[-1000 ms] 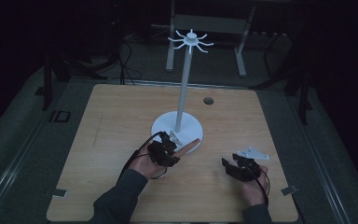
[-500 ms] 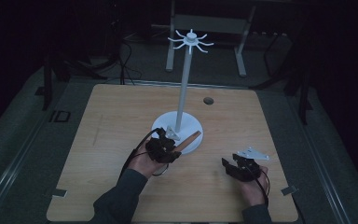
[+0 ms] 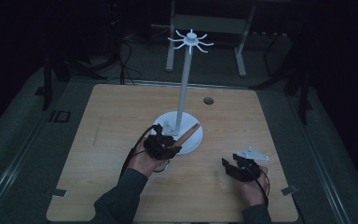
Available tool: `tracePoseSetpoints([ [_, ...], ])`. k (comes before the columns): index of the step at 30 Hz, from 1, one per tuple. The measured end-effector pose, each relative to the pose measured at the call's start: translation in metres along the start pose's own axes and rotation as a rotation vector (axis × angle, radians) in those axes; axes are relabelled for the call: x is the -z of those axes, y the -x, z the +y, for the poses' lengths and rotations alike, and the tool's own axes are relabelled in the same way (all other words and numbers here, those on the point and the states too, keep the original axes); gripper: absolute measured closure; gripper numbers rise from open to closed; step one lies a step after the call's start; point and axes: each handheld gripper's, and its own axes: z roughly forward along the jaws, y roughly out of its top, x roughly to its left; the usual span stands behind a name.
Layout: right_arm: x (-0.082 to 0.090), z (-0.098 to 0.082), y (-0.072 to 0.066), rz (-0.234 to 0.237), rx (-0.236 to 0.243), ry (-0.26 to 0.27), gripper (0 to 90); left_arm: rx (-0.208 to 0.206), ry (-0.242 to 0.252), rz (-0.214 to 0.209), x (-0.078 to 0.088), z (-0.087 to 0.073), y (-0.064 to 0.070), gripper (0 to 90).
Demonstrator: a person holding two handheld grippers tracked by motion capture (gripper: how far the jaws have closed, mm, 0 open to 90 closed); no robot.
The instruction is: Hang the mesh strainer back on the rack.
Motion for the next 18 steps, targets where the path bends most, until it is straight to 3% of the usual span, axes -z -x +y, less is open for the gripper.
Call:
tracePoseSetpoints([
  [18, 0.000, 0.000, 0.000, -0.003, 0.000, 0.001, 46.3, 0.056, 0.127, 0.055, 0.021, 0.007, -0.003, 68.9],
])
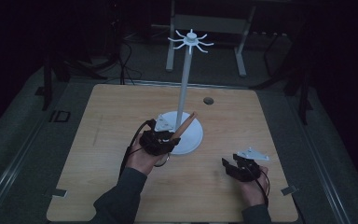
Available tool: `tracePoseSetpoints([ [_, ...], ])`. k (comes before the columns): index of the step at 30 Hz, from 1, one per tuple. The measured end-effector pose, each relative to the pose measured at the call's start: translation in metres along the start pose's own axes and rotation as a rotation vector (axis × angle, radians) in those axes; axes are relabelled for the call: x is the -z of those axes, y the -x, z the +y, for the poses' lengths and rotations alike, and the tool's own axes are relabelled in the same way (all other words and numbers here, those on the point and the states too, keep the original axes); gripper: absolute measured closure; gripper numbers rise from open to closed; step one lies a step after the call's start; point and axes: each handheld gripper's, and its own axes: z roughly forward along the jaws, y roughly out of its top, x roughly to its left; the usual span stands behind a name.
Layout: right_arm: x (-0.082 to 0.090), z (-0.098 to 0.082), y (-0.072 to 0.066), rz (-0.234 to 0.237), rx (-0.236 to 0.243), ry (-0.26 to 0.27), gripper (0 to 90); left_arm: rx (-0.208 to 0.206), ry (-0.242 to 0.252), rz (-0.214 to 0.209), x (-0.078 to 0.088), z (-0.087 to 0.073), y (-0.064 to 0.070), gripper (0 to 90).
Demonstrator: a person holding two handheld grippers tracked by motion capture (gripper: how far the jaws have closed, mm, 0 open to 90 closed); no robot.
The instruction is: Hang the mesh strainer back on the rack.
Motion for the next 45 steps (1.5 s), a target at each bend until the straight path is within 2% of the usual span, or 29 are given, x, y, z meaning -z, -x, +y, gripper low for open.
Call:
tracePoseSetpoints([
  [12, 0.000, 0.000, 0.000, -0.002, -0.002, 0.001, 46.2, 0.030, 0.073, 0.026, 0.011, 0.006, -0.003, 68.8],
  [20, 0.000, 0.000, 0.000, -0.002, -0.006, 0.000, 46.2, 0.069, 0.136, 0.049, 0.019, 0.010, -0.005, 68.9],
  [45, 0.000, -0.001, 0.001, -0.002, -0.007, 0.000, 46.2, 0.120, 0.267, 0.097, 0.038, 0.024, -0.010, 68.9],
])
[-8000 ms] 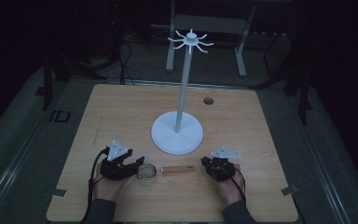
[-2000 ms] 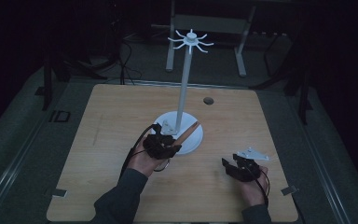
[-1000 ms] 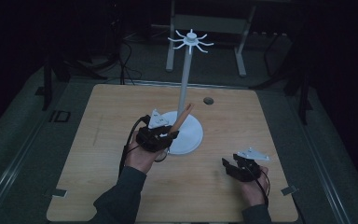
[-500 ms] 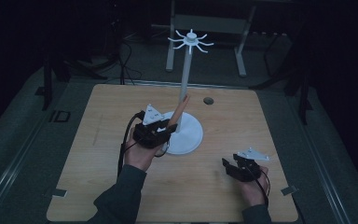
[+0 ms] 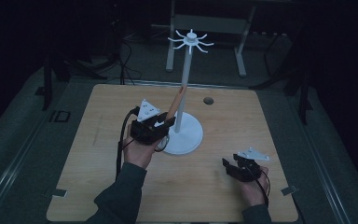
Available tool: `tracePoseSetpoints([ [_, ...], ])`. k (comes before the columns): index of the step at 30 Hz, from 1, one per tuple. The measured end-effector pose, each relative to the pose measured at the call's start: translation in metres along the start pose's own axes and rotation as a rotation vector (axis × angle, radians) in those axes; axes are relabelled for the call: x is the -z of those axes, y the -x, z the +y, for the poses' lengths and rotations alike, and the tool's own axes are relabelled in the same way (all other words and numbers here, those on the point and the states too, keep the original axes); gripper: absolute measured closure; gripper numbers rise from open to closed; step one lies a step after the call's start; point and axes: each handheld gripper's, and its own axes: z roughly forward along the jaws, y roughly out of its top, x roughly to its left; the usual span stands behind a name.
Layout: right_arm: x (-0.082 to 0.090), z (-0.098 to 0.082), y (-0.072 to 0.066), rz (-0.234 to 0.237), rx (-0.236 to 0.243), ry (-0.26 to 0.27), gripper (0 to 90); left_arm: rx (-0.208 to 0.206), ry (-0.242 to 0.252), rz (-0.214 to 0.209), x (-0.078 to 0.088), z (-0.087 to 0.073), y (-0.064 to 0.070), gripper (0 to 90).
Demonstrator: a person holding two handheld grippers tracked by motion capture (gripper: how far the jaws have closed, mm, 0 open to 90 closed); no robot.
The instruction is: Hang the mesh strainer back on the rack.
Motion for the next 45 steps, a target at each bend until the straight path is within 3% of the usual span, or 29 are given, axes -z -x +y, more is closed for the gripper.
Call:
tracePoseSetpoints([
  [24, 0.000, -0.001, 0.001, -0.001, -0.001, -0.004, 46.0, 0.032, 0.104, 0.029, 0.010, 0.020, -0.003, 68.9],
  [45, 0.000, -0.001, 0.002, -0.004, -0.005, -0.002, 45.9, 0.091, 0.199, 0.034, 0.019, 0.036, -0.009, 68.9],
])
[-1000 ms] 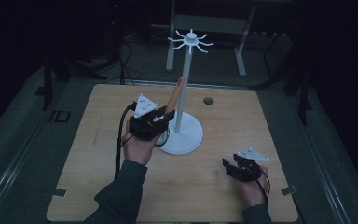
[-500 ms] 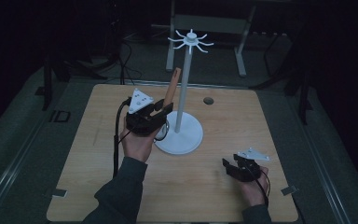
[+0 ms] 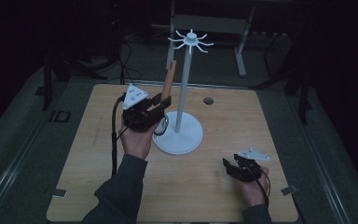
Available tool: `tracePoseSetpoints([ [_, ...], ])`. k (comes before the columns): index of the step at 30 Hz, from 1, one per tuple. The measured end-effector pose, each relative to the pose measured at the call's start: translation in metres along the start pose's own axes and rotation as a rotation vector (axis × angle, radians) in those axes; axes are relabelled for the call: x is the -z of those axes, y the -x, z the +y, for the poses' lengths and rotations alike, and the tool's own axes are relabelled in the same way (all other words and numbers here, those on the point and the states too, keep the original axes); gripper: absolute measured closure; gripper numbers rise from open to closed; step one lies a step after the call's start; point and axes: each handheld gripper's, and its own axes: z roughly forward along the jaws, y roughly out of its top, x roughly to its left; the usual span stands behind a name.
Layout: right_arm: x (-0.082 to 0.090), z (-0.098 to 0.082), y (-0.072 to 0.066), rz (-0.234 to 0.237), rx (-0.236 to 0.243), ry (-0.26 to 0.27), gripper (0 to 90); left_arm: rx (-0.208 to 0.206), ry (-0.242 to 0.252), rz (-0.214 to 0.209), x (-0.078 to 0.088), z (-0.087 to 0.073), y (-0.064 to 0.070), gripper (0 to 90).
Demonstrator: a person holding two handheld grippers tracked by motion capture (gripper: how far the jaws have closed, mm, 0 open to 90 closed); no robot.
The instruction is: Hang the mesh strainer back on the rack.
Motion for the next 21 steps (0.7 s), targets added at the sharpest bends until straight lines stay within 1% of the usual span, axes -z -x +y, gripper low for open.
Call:
tracePoseSetpoints([
  [10, 0.000, 0.000, 0.000, 0.000, 0.000, 0.001, 45.9, -0.002, 0.046, -0.008, 0.003, 0.011, 0.001, 68.9],
  [21, 0.000, 0.000, 0.000, 0.001, 0.001, 0.000, 45.9, 0.016, 0.078, -0.001, 0.005, 0.019, -0.002, 68.9],
])
